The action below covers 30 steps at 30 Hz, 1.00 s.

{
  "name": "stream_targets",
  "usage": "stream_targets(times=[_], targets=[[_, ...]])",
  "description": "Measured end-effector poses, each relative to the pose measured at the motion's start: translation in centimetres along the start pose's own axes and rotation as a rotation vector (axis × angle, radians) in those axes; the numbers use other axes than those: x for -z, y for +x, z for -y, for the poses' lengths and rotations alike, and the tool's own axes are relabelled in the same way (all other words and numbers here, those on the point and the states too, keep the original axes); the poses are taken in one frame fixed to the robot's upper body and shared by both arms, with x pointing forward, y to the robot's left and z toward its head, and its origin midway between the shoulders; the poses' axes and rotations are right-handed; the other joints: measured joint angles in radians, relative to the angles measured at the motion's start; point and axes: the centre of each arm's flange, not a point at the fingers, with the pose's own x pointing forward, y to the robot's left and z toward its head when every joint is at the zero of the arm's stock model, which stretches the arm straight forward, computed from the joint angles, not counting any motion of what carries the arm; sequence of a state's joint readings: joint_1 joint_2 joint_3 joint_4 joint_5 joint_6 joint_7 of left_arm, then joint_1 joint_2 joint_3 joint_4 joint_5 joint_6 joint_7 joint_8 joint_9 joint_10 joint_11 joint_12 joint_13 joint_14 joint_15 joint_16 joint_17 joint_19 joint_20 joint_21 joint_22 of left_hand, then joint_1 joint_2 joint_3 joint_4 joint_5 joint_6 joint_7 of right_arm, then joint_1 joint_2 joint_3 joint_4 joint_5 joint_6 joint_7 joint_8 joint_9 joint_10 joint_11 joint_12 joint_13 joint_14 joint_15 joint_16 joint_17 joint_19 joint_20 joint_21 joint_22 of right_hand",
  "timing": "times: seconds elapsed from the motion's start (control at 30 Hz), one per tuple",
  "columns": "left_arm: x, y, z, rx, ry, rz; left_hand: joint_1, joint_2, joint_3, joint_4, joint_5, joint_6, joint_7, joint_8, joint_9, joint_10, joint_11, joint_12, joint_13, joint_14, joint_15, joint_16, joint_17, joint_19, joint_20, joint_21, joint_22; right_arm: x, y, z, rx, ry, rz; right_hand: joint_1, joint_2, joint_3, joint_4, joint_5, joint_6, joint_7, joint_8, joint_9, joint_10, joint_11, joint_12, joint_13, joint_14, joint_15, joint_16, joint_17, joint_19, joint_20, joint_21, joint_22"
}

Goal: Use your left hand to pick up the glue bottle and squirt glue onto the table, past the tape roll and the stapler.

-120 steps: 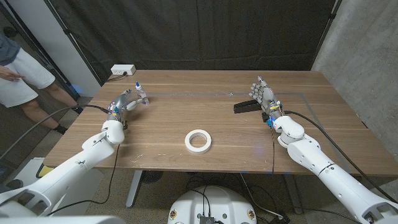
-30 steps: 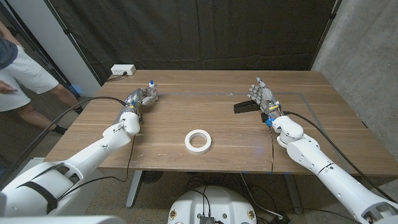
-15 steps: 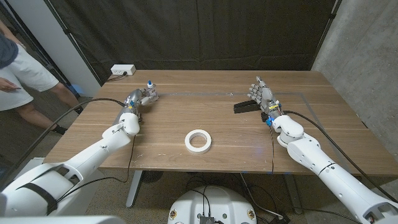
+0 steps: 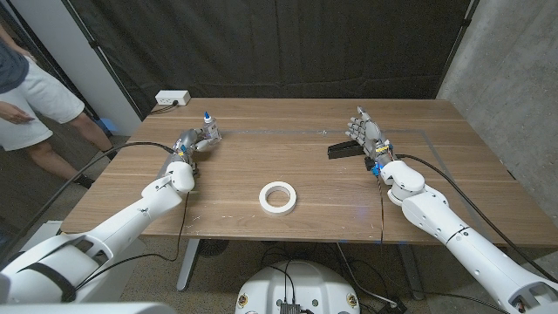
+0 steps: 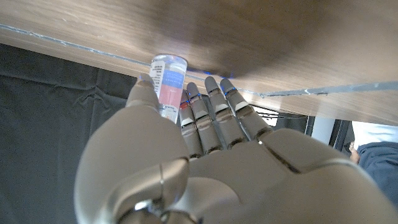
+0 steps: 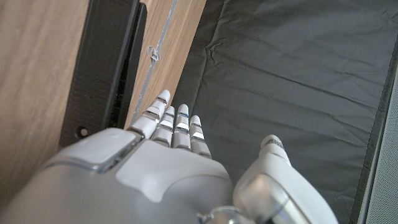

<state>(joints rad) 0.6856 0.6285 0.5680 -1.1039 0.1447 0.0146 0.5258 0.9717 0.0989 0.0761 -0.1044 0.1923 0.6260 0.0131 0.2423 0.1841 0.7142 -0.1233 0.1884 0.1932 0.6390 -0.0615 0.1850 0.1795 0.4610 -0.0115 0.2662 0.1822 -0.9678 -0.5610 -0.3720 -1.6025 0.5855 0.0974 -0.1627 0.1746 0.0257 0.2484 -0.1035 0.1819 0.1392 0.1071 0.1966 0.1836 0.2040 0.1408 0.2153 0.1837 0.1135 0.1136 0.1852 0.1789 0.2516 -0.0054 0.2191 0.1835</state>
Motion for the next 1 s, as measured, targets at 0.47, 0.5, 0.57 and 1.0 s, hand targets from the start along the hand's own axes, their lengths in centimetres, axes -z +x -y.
stream_targets(times=[0.47, 0.5, 0.57, 1.0], targets=[[-0.5, 0.2, -0.3, -0.009, 0.004, 0.016, -0.031, -0.008, -0.010, 0.010, 0.005, -0.064, -0.002, -0.028, 0.005, -0.065, 0.006, -0.004, 0.005, -0.054, 0.008, -0.001, 0.000, -0.039, 0.006, -0.019, 0.002, 0.1, 0.0, -0.1, 0.002, 0.005, 0.000, 0.000, 0.000, 0.000, 0.000, 0.000, 0.000, 0.000, 0.000, 0.000, 0.000, 0.000, 0.000, 0.000, 0.000, 0.000, 0.000, 0.000, 0.000, 0.000, 0.000, 0.000], [-0.6, 0.5, -0.5, -0.013, 0.004, 0.019, -0.033, -0.010, -0.010, 0.010, 0.005, -0.064, -0.002, -0.028, 0.005, -0.065, 0.006, -0.004, 0.005, -0.054, 0.008, -0.001, 0.000, -0.039, 0.006, -0.019, 0.002, 0.1, 0.0, -0.1, 0.003, 0.005, 0.000, 0.000, 0.000, 0.000, 0.000, 0.000, 0.000, 0.000, 0.000, 0.000, 0.000, 0.000, 0.000, 0.000, 0.000, 0.000, 0.000, 0.000, 0.000, 0.000, 0.000, 0.000], [-0.7, 0.5, -0.6, -0.014, 0.002, 0.024, -0.034, -0.011, -0.010, 0.010, 0.005, -0.064, -0.002, -0.028, 0.005, -0.065, 0.006, -0.004, 0.005, -0.057, 0.004, -0.001, 0.000, -0.038, 0.006, -0.019, 0.002, 0.1, 0.0, -0.2, 0.004, 0.006, -0.001, 0.000, 0.000, 0.000, 0.000, 0.000, 0.000, 0.000, 0.000, 0.000, 0.000, 0.000, 0.000, 0.000, 0.000, 0.000, 0.000, 0.000, 0.000, 0.000, 0.000, 0.000], [-1.8, 1.2, -0.3, -0.015, -0.018, 0.060, -0.018, -0.013, -0.004, 0.004, 0.012, -0.021, -0.012, -0.018, 0.005, -0.031, -0.006, 0.010, 0.005, -0.022, 0.005, 0.011, 0.000, -0.022, -0.009, -0.019, 0.002, 0.3, -0.3, -0.2, 0.011, 0.010, 0.000, 0.000, 0.000, 0.000, 0.000, 0.000, 0.000, 0.000, 0.000, 0.000, 0.000, 0.000, 0.000, 0.000, 0.000, 0.000, 0.000, 0.000, 0.000, 0.000, 0.000, 0.000]])
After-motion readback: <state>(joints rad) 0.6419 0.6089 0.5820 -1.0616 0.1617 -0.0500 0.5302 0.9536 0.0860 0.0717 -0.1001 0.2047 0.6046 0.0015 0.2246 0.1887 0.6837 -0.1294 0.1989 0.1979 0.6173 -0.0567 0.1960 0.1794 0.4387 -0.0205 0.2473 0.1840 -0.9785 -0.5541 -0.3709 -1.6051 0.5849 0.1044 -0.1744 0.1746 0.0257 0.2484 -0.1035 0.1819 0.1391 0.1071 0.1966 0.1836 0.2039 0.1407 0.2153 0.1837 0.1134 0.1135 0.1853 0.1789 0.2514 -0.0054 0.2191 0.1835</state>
